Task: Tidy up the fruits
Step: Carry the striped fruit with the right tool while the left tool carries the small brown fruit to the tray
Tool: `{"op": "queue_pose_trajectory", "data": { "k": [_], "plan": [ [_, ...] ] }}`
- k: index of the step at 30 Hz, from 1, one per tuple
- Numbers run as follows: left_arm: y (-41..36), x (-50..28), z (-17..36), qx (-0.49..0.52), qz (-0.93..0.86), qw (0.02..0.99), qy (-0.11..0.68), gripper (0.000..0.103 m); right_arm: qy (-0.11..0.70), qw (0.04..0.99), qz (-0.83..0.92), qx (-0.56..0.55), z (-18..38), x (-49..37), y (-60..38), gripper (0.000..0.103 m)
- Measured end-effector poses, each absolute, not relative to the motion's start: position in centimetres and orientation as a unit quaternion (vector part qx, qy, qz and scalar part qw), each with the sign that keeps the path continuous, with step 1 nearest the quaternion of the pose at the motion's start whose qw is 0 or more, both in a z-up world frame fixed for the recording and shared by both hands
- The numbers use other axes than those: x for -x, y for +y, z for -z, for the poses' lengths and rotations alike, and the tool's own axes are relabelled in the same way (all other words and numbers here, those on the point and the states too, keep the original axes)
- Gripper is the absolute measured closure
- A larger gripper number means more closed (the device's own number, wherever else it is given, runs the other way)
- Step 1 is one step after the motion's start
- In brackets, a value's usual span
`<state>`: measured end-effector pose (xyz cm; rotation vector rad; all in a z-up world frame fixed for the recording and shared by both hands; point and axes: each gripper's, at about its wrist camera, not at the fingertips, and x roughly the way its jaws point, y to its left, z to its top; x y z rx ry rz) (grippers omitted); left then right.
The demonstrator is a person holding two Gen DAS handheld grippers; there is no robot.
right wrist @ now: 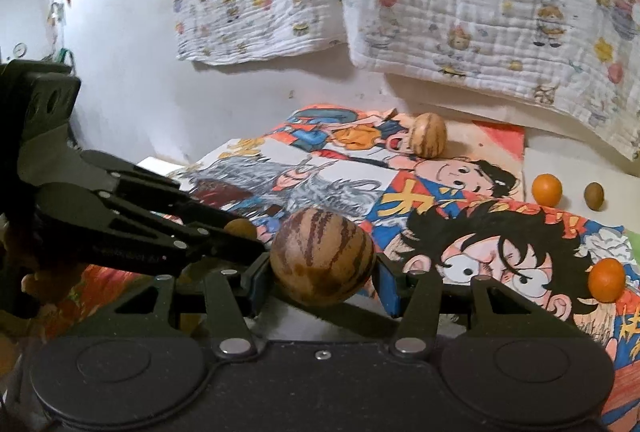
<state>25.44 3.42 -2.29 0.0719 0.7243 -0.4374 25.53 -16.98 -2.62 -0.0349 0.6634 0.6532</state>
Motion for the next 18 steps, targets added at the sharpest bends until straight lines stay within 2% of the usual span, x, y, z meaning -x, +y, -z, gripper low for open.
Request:
{"op": "queue_pose_trajectory", "data": {
  "k": [18],
  "plan": [
    [2.3,-24.7,2.7,-0.061,0.226,0.895,0.38,0.072,0.374,0.873,-0.313,0.019,3.5,-25.1,-18.1,0.047]
  ]
}}
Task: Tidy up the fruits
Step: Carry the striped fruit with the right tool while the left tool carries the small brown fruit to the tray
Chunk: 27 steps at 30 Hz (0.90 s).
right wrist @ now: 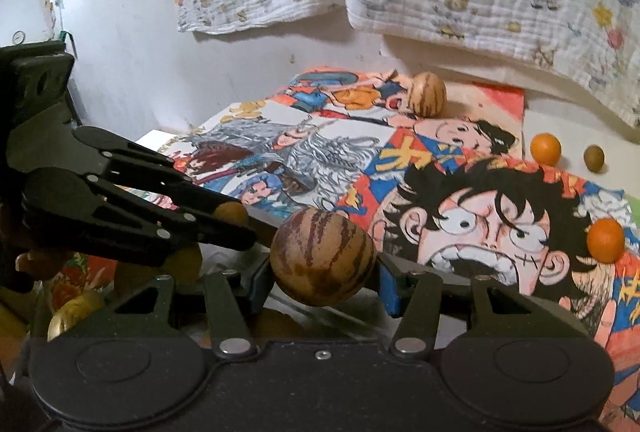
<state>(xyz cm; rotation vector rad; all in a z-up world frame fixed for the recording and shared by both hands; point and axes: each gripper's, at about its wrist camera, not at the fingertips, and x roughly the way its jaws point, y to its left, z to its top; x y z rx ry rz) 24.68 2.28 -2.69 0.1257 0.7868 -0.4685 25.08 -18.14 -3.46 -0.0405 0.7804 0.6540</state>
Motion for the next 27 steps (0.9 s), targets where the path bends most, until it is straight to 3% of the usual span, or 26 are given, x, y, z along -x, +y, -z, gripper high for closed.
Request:
{"op": "queue_pose_trajectory", "data": {
  "k": [8,19,27],
  "plan": [
    [1.7,-24.7,2.2,-0.083,0.22,0.888,0.395,0.072,0.425,0.854,-0.3,-0.017,3.4,-26.1,-18.4,0.047],
    [1.5,-25.4,2.3,-0.085,0.204,0.884,0.413,0.071,0.427,0.855,-0.295,-0.008,2.9,-26.1,-17.8,0.045],
    [1.9,-25.2,2.0,-0.076,0.194,0.887,0.413,0.063,0.424,0.859,-0.287,-0.011,2.8,-25.8,-18.2,0.039]
  ]
}}
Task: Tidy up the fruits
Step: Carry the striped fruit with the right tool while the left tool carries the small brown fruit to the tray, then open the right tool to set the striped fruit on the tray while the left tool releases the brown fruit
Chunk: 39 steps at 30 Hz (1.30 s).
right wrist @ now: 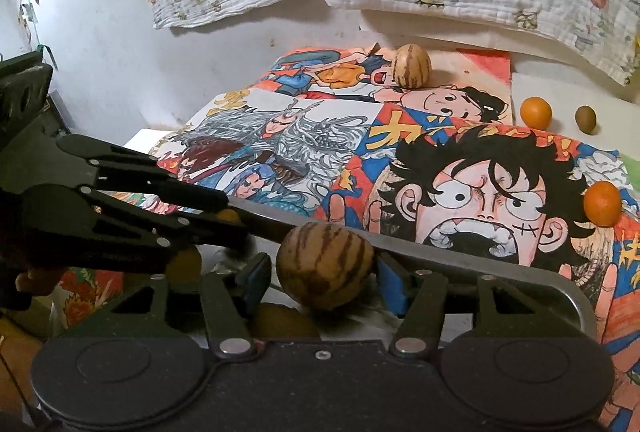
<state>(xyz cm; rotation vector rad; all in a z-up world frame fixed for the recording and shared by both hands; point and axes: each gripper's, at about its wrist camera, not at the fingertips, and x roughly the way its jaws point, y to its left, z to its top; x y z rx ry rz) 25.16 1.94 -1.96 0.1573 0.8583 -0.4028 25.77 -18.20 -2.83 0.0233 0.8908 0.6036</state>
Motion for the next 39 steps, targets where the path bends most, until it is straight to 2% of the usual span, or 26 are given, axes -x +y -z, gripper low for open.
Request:
{"op": "queue_pose_trajectory", "data": {
  "k": [2,6,9,11,18,22,27,39],
  "plan": [
    [2.0,-25.0,1.8,-0.079,0.189,0.889,0.41,0.054,0.422,0.86,-0.286,-0.009,2.7,-25.5,-18.2,0.037],
    [2.3,-24.6,1.4,-0.08,0.178,0.893,0.406,0.048,0.416,0.864,-0.283,-0.006,2.4,-25.0,-18.2,0.03],
    [2.6,-24.2,1.0,-0.072,0.173,0.897,0.401,0.039,0.41,0.867,-0.282,-0.003,2.0,-24.6,-18.2,0.025],
    [2.8,-23.9,0.7,-0.069,0.168,0.9,0.396,0.029,0.406,0.87,-0.28,-0.002,1.7,-24.2,-18.3,0.023],
    [3.9,-22.1,-0.2,-0.035,0.145,0.913,0.379,0.005,0.388,0.881,-0.269,-0.001,0.9,-22.4,-18.6,0.013],
    [4.4,-20.8,-0.5,-0.017,0.134,0.918,0.373,0.001,0.376,0.888,-0.265,-0.001,0.4,-21.1,-18.8,0.007],
    [4.7,-18.8,-0.7,0.002,0.123,0.922,0.367,0.001,0.358,0.897,-0.26,0.004,-0.3,-19.2,-19.0,0.001],
    [3.1,-13.4,-1.2,-0.018,0.118,0.929,0.35,0.001,0.33,0.907,-0.262,0.006,-1.1,-14.1,-19.6,0.001]
  ]
}}
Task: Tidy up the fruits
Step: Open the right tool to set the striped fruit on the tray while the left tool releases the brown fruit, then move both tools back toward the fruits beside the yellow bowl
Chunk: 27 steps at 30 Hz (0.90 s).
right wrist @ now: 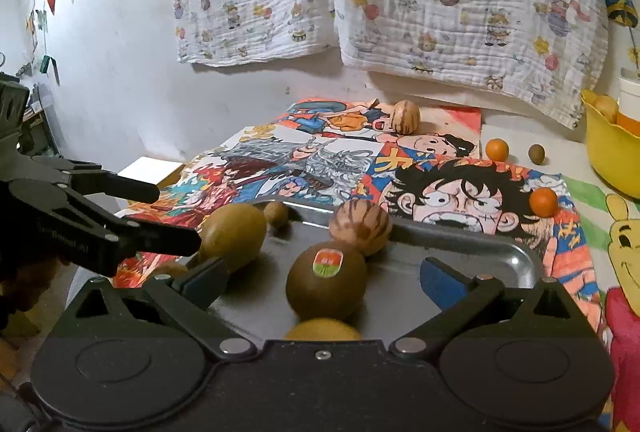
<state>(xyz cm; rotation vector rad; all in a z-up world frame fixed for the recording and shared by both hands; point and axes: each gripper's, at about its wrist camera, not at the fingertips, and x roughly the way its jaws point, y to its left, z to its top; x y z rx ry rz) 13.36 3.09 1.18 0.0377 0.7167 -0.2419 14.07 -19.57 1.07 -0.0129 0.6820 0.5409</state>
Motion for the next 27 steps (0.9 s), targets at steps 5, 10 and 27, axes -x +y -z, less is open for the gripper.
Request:
{"op": "queue_pose_trajectory", "data": {
  "k": [5,10,27],
  "plan": [
    [2.1,-11.5,-1.1,-0.035,0.122,0.928,0.35,0.001,0.329,0.908,-0.259,0.005,-1.0,-12.3,-20.3,0.001],
    [0.9,-9.8,-0.7,-0.055,0.133,0.923,0.357,0.001,0.333,0.906,-0.26,0.02,-0.8,-10.4,-21.0,0.001],
    [-0.9,-8.3,-1.1,-0.129,0.148,0.911,0.362,0.001,0.319,0.918,-0.229,0.055,-0.9,-7.9,-23.8,0.001]
  ]
}}
